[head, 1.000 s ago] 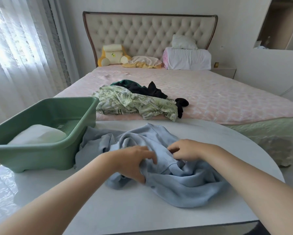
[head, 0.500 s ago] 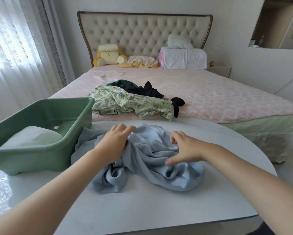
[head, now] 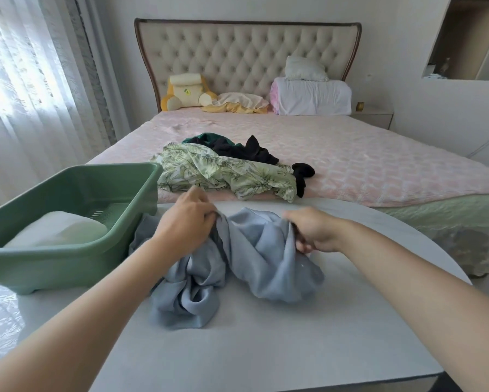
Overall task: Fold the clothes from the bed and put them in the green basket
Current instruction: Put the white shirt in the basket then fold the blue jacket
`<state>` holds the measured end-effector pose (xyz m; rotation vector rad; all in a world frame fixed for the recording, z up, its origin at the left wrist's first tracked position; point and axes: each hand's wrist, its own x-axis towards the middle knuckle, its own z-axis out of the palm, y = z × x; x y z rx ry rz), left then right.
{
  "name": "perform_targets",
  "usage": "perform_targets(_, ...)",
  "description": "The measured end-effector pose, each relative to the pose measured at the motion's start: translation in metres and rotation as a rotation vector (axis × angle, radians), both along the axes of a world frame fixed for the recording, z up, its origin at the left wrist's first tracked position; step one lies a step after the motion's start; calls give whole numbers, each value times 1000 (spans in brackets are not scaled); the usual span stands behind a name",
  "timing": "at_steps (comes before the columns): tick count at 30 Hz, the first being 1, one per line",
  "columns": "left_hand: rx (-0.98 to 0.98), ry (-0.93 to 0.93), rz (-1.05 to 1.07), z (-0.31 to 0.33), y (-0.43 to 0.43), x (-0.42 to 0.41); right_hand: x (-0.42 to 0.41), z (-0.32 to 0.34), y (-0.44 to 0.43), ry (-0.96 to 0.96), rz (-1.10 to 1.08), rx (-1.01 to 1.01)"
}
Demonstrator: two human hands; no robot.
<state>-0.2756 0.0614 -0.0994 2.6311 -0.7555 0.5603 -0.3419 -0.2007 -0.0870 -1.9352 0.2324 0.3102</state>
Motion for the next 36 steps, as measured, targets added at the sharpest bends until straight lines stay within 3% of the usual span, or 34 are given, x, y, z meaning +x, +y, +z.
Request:
perform_targets(2,-55,32,174,7,2,8,19,1,-2,13,-158,151)
perform_targets(6,-44,354,357,14,-2,24,55,-3,0,90,-320,404)
perform_targets(8,-367,536,343,15,-9,29,73,0,3,21,-415,662)
perform_targets(10,-842,670,334,18,-15,36,86,7,4,-123,-483,933)
perform_targets(12,-1085,686,333,16,-17,44,96,10,4,-295,-445,981)
perform_targets(13,-1015,644,343,12,-16,50,100,7,2,-361,-407,862)
perform_targets(17,-448,505,300,-9,-13,52,102,-20,-2,-503,-226,73)
perform_targets(20,-91,324,188,-14,-18,40,94,-33,2,-536,-163,-190)
perform_targets(24,421,498,205,-16,-27,20,75,-50,8,-496,111,-506)
perform_targets(26,602,554,217,-23,-25,17,67,-62,10,-494,315,-801)
perform_targets(28,551,555,159,-27,-20,16,65,-74,12,-497,443,-1066)
perform_targets(32,389,483,3,-22,-9,15,61,-80,10,-485,456,-1162)
perform_targets(36,86,717,-174,-3,-5,1,54,-62,-3,-493,445,-1437)
